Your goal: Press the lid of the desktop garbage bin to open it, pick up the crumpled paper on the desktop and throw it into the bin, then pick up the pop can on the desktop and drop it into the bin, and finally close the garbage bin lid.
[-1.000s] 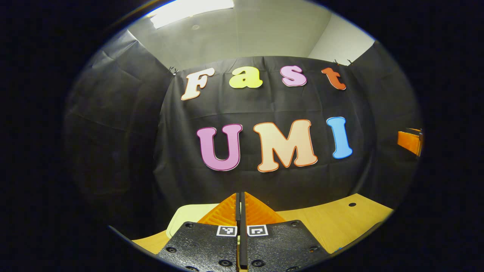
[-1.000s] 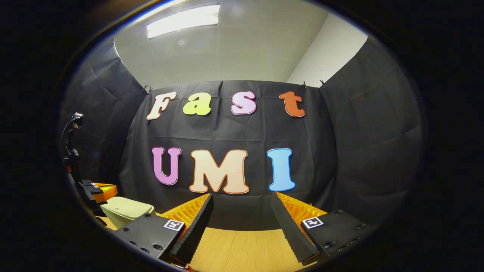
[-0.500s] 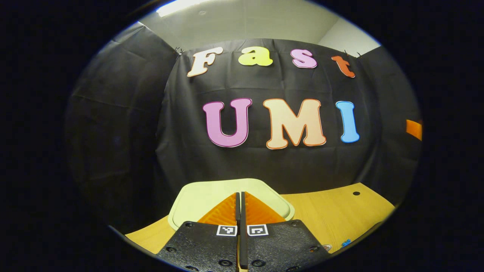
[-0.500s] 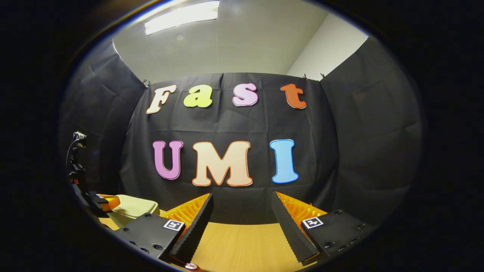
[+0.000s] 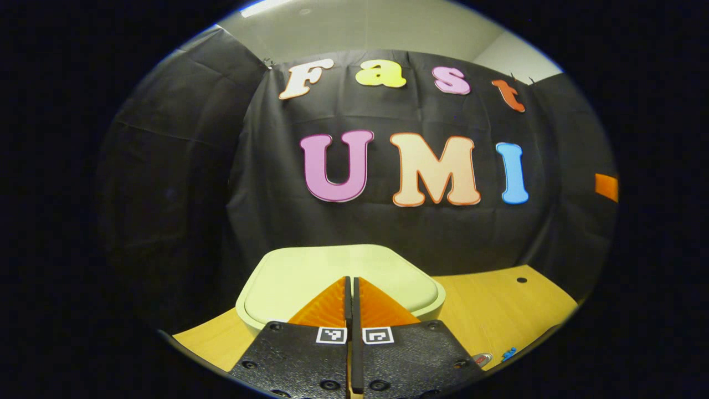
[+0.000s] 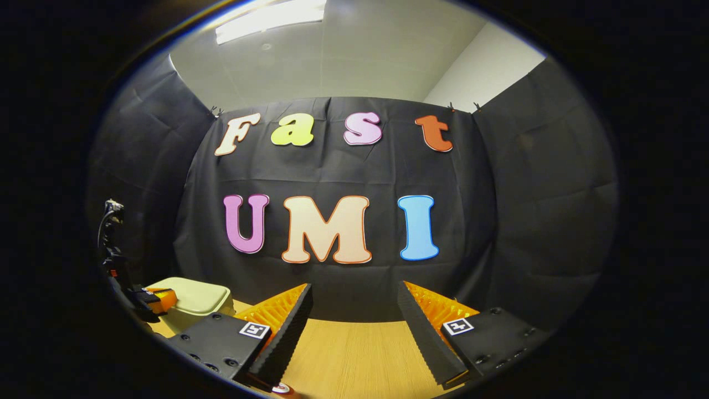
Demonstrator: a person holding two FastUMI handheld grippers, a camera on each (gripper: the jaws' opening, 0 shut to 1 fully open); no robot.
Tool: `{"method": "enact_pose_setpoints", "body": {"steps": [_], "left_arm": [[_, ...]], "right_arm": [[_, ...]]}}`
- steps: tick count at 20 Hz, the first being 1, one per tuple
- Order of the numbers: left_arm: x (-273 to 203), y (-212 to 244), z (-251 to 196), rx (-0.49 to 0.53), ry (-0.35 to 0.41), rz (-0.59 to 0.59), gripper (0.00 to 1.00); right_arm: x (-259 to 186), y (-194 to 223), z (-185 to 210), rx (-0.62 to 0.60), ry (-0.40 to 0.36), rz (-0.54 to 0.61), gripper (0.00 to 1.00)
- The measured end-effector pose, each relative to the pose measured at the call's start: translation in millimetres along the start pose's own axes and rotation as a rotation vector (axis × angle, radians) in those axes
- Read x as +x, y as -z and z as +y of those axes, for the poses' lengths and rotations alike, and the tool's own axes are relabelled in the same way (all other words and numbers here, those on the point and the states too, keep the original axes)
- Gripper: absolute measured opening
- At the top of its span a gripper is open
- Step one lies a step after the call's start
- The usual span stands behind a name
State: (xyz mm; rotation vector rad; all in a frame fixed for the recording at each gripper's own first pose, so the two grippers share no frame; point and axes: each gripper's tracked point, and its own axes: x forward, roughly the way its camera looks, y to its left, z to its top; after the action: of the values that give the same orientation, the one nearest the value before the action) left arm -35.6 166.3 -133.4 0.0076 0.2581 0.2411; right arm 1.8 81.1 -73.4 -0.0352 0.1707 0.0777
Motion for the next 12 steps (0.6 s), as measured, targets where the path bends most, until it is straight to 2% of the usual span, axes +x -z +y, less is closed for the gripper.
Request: {"method": "enact_pose_setpoints", "body": {"steps": [7, 12], "left_arm": [[0.3, -12.3, -6.4, 0.117, 0.002, -0.061, 0.00], [1.0, -57.3, -15.9, 0.078, -0.005, -0.137, 0.00]], "right_arm": [[0.1, -1.4, -6.8, -0.001, -0.025, -0.005, 0.97], [2.2, -1.0, -20.4, 0.008, -0.034, 0.000, 0.97]]}}
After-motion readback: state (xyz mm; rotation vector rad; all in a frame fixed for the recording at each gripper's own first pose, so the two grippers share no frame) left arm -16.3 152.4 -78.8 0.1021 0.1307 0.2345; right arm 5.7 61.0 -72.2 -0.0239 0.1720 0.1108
